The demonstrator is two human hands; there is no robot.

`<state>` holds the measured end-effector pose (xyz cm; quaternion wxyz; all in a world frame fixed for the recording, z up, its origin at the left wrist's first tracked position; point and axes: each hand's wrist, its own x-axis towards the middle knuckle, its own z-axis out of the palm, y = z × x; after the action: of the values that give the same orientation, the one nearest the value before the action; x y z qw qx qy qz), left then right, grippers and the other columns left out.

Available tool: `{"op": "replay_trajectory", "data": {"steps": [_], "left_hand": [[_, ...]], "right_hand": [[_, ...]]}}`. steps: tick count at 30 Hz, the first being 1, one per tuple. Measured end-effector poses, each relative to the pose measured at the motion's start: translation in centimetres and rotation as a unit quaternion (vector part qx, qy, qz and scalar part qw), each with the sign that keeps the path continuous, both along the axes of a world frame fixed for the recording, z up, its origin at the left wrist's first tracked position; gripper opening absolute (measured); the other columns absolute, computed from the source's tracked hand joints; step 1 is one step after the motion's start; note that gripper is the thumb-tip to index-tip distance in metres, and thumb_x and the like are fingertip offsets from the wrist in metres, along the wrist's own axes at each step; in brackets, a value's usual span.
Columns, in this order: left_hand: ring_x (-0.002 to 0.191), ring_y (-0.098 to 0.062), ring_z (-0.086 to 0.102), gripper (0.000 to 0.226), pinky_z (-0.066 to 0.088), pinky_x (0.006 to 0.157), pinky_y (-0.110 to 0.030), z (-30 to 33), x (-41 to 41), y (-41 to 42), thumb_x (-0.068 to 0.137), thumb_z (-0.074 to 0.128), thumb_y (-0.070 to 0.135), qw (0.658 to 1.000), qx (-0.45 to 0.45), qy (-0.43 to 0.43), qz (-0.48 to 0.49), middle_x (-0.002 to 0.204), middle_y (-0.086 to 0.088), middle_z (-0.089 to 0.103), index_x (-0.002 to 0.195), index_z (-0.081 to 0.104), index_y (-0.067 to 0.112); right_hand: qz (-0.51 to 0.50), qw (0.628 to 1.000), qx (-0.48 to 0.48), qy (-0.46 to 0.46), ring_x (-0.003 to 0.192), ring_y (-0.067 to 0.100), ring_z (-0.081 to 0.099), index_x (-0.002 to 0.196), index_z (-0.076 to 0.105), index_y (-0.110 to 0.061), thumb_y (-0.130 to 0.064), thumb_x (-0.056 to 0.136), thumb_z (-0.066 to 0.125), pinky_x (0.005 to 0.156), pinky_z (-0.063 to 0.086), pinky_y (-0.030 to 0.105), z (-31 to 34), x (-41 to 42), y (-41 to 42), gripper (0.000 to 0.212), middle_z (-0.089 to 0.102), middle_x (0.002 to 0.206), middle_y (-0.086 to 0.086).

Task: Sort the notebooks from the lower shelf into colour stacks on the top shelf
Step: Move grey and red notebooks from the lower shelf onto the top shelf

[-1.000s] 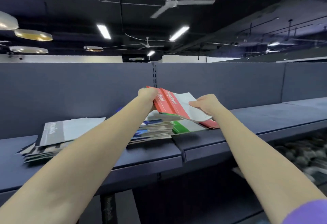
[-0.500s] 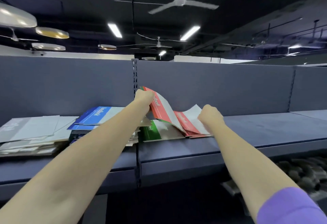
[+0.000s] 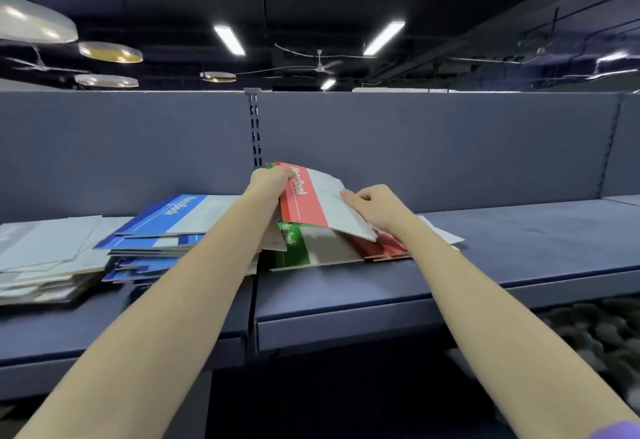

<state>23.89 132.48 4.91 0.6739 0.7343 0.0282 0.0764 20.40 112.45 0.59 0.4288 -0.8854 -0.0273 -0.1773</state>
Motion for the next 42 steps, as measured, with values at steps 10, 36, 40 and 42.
{"op": "replay_trajectory", "data": {"steps": [10,36,40,42], "left_hand": [[0.085,-0.027,0.067,0.017,0.056,0.065,-0.036,-0.8,0.3,-0.5,0.095,0.060,0.010,0.998,-0.050,-0.034,-0.010,0.109,-0.015,0.067,0.110,0.052,0.010],[0.088,-0.029,0.064,0.016,0.056,0.088,-0.047,-0.8,0.6,-0.4,0.091,0.067,0.018,0.994,-0.060,-0.091,0.009,0.100,-0.011,0.063,0.101,0.055,0.012],[0.094,-0.026,0.066,0.014,0.057,0.083,-0.043,0.1,-0.1,0.3,0.094,0.056,0.020,0.989,-0.022,-0.127,0.072,0.104,-0.006,0.063,0.107,0.052,0.014],[0.094,-0.025,0.064,0.014,0.056,0.082,-0.041,0.8,-0.6,0.8,0.096,0.052,0.020,0.985,0.015,-0.148,0.087,0.103,-0.005,0.061,0.108,0.051,0.014]], "right_hand": [[-0.079,0.991,0.101,-0.020,0.077,0.021,0.063,0.087,0.064,-0.010,-0.027,0.086,0.076,0.068,0.050,0.032,-0.3,0.3,-2.1,0.021,0.068,0.085,0.002],[-0.034,0.997,0.073,-0.007,0.061,0.019,0.042,0.082,0.065,0.000,-0.040,0.086,0.076,0.058,0.032,0.029,-0.5,0.1,-0.8,0.041,0.050,0.069,0.005],[-0.122,0.992,0.011,0.005,0.060,0.022,0.033,0.061,0.032,-0.014,-0.030,0.084,0.077,0.051,0.022,0.033,-0.8,0.4,-1.4,0.053,0.032,0.058,0.002],[-0.133,0.990,-0.031,0.035,0.069,0.026,0.041,0.064,0.039,-0.013,-0.035,0.082,0.078,0.052,0.028,0.034,-0.6,0.6,-1.1,0.048,0.040,0.062,0.003]]}}
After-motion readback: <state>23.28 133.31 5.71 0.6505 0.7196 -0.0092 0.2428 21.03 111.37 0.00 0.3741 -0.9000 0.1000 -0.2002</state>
